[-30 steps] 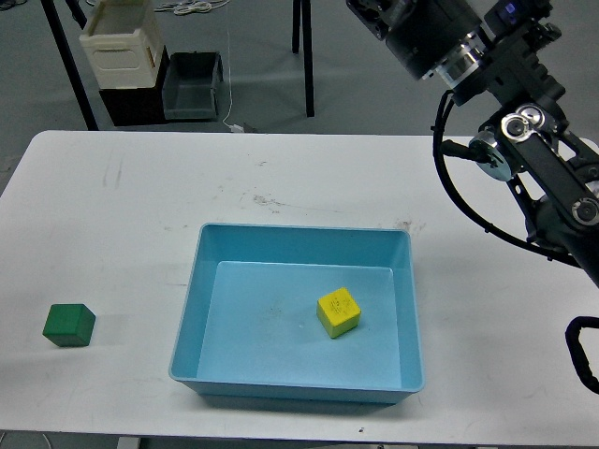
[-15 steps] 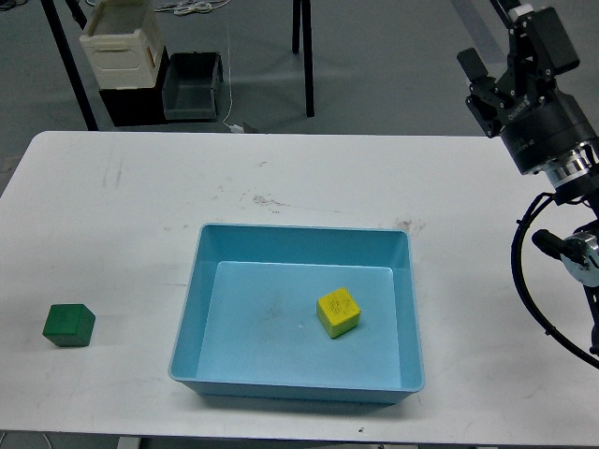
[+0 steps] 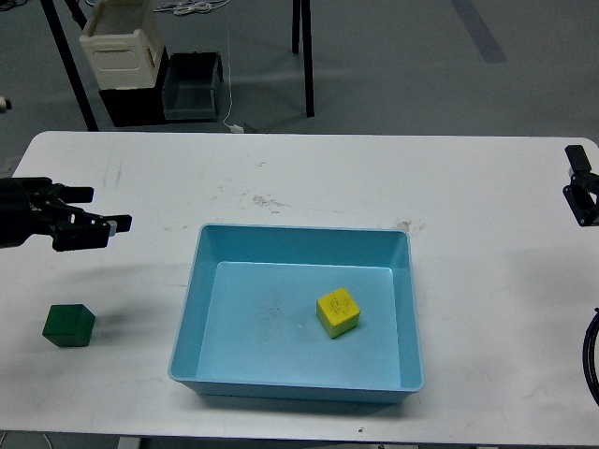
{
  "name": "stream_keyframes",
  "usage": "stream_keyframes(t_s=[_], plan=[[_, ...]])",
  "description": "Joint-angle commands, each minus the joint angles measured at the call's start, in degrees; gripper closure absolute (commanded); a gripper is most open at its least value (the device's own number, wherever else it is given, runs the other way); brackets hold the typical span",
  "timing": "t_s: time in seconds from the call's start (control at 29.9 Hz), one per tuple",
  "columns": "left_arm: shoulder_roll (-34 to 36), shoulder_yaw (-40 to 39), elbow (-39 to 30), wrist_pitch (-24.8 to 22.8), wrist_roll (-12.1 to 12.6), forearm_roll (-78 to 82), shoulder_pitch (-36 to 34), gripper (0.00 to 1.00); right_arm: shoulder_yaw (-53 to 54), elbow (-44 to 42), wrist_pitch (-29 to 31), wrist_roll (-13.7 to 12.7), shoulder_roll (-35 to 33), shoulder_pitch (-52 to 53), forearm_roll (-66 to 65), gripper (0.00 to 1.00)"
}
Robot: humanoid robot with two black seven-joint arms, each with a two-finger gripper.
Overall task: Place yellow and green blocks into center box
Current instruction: 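Lower the left gripper onto the green cube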
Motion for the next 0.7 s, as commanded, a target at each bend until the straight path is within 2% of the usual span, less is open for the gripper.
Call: stream_keyframes(t_s=[0.0,0.1,0.23,0.53,0.67], plan=[[0.6,11.0,-0.3,0.0,0.0,3.2,-5.2,0.04,2.0,0.4,-0.2,0.1,0.0,-4.2,3.5,0.00],[0.7,16.3,-0.2,0.0,0.0,5.3,-7.3,0.04,2.7,0.3,-0.2,0.5,0.0,-6.0,5.3,0.00],[1.5,17.5,-0.1,0.0,0.0,6.4,-7.3,0.03,3.4,0.3,-0.2,1.0,0.1,-7.5,5.6,0.00],[1.6,26.2,0.6,0.0,0.0,10.9,-7.4,0.02,3.7,0.2,-0.3,1.0,0.3,-8.6,5.7,0.00],[1.5,26.9,2.9,0.0,0.0,11.3,-7.1,0.01,3.9,0.0,-0.3,1.0,0.5,-8.7,5.7,0.00]])
